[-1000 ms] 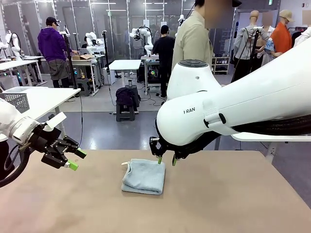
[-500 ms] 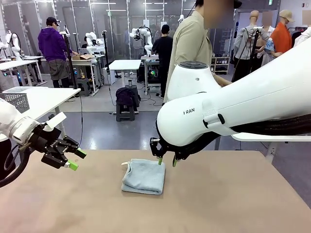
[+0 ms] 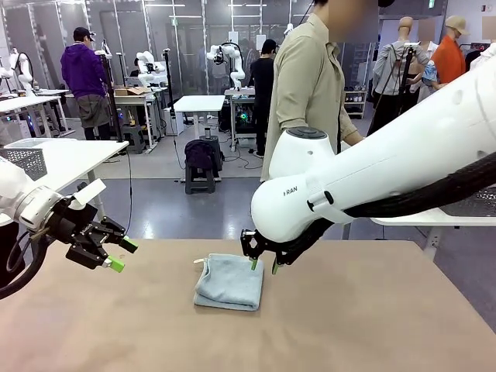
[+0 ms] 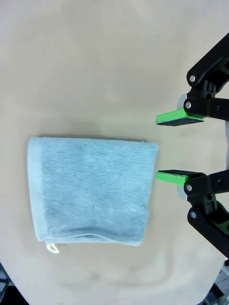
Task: Fold the towels and place them in the basket.
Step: Place the folded Towel with hook on the right side of the table.
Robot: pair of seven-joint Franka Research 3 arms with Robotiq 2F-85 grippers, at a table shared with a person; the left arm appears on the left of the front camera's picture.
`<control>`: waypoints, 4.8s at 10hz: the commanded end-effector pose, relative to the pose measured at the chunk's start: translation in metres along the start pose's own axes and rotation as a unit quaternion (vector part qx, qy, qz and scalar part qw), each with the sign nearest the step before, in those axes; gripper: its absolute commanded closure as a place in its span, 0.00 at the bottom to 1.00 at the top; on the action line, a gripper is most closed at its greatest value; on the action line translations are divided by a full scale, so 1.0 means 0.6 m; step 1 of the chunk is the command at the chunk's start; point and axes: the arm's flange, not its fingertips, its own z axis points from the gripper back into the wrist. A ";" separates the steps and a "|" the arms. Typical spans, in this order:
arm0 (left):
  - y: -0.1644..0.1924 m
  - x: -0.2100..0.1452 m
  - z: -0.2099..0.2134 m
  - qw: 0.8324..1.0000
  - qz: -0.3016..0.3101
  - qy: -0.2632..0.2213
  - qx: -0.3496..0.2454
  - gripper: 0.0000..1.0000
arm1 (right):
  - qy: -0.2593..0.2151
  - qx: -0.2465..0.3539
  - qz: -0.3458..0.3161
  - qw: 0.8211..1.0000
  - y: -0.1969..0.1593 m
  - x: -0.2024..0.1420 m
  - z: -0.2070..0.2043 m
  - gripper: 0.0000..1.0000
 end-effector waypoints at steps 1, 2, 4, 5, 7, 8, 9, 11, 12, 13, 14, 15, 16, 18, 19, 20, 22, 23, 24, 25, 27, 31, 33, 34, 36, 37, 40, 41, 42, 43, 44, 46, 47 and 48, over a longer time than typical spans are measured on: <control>-0.003 -0.001 0.002 1.000 -0.005 -0.003 0.001 0.25 | 0.001 0.025 -0.016 1.000 -0.006 0.037 -0.027 0.51; -0.003 -0.001 0.002 1.000 -0.005 -0.003 0.001 0.25 | 0.009 0.029 -0.019 0.999 -0.012 0.053 -0.045 0.51; -0.003 -0.001 0.002 1.000 -0.005 -0.003 0.001 0.25 | 0.017 0.031 -0.023 0.999 -0.021 0.081 -0.073 0.51; -0.003 -0.001 0.002 1.000 -0.005 -0.003 0.001 0.25 | 0.022 0.033 -0.023 0.999 -0.024 0.095 -0.084 0.51; -0.003 -0.001 0.002 1.000 -0.005 -0.003 0.001 0.25 | 0.029 0.036 -0.023 0.999 -0.020 0.105 -0.113 0.51; -0.003 -0.001 0.002 1.000 -0.005 -0.003 0.001 0.25 | 0.029 0.036 -0.019 0.999 -0.019 0.107 -0.127 0.51; -0.003 -0.001 0.002 1.000 -0.005 -0.003 0.001 0.25 | 0.026 0.036 -0.018 0.999 -0.018 0.107 -0.140 0.51; -0.003 -0.001 0.002 1.000 -0.005 -0.003 0.001 0.25 | 0.030 0.039 -0.019 0.999 -0.016 0.105 -0.159 0.51; -0.003 -0.001 0.002 1.000 -0.005 -0.003 0.001 0.25 | 0.027 0.040 -0.018 0.999 -0.015 0.102 -0.169 0.51; -0.003 -0.001 0.002 1.000 -0.005 -0.003 0.001 0.25 | 0.023 0.038 -0.017 0.999 -0.014 0.100 -0.179 0.51; -0.003 -0.001 0.002 1.000 -0.005 -0.003 0.001 0.25 | 0.021 0.031 -0.016 0.999 -0.014 0.100 -0.180 0.51; -0.003 -0.001 0.002 1.000 -0.005 -0.003 0.001 0.25 | 0.021 0.024 -0.012 0.999 -0.013 0.099 -0.183 0.51; -0.003 -0.001 0.002 1.000 -0.005 -0.003 0.001 0.25 | 0.020 0.022 -0.011 1.000 -0.013 0.098 -0.184 0.70; -0.003 -0.001 0.002 1.000 -0.005 -0.003 0.001 0.25 | 0.020 0.025 -0.011 0.999 -0.014 0.096 -0.187 0.89; -0.003 -0.001 0.002 1.000 -0.005 -0.003 0.001 0.25 | 0.020 0.027 -0.011 0.999 -0.014 0.096 -0.186 0.73; -0.003 -0.001 0.002 1.000 -0.005 -0.003 0.001 0.25 | 0.020 0.027 -0.009 0.999 -0.015 0.096 -0.181 0.86; -0.003 -0.001 0.002 1.000 -0.005 -0.003 0.001 0.25 | 0.026 0.026 0.000 0.999 -0.020 0.097 -0.177 1.00; -0.003 -0.001 0.002 1.000 -0.005 -0.003 0.001 0.25 | 0.031 0.024 0.006 0.999 -0.025 0.099 -0.176 1.00; -0.003 -0.001 0.002 1.000 -0.005 -0.003 0.001 0.25 | 0.034 0.022 0.020 0.999 -0.039 0.100 -0.168 1.00; -0.003 -0.001 0.002 1.000 -0.005 -0.003 0.001 0.25 | 0.040 0.018 0.035 0.998 -0.056 0.101 -0.156 1.00; -0.003 -0.001 0.002 1.000 -0.005 -0.003 0.001 0.25 | 0.036 -0.009 0.046 0.998 -0.127 0.096 -0.111 1.00; -0.003 -0.001 0.002 1.000 -0.005 -0.003 0.001 0.25 | 0.025 -0.060 0.030 0.997 -0.311 0.110 -0.030 1.00; -0.003 -0.001 0.002 1.000 -0.005 -0.003 0.001 0.25 | 0.020 -0.091 0.010 0.996 -0.411 0.139 -0.012 1.00; -0.003 -0.001 0.002 1.000 -0.005 -0.003 0.001 0.25 | 0.015 -0.108 0.004 0.994 -0.450 0.157 -0.010 1.00; -0.003 -0.001 0.002 1.000 -0.005 -0.003 0.001 0.25 | 0.002 -0.128 -0.007 0.992 -0.515 0.199 -0.014 1.00; -0.003 -0.001 0.002 1.000 -0.005 -0.003 0.001 0.25 | -0.008 -0.130 -0.013 0.991 -0.539 0.221 -0.015 1.00; -0.003 -0.001 0.002 1.000 -0.005 -0.003 0.001 0.25 | 0.002 -0.154 -0.006 0.988 -0.568 0.252 0.000 1.00; -0.003 -0.001 0.002 1.000 -0.005 -0.003 0.001 0.25 | 0.005 -0.162 -0.008 0.987 -0.574 0.255 0.006 1.00; -0.003 -0.001 0.002 1.000 -0.005 -0.003 0.001 0.25 | 0.008 -0.161 -0.008 0.987 -0.575 0.254 0.007 0.76; -0.003 -0.001 0.002 1.000 -0.005 -0.003 0.001 0.25 | 0.008 -0.159 -0.004 0.987 -0.571 0.252 0.008 0.76; -0.003 -0.001 0.002 1.000 -0.005 -0.003 0.001 0.25 | 0.007 -0.158 -0.001 0.987 -0.568 0.249 0.010 0.56; -0.003 -0.001 0.002 1.000 -0.005 -0.003 0.001 0.25 | 0.007 -0.167 0.004 0.986 -0.567 0.247 0.019 0.36; -0.003 -0.001 0.002 1.000 -0.005 -0.003 0.001 0.25 | 0.002 -0.169 0.002 0.986 -0.567 0.247 0.027 0.53; -0.003 -0.001 0.002 1.000 -0.005 -0.003 0.001 0.25 | 0.002 -0.159 0.003 0.987 -0.560 0.238 0.042 0.16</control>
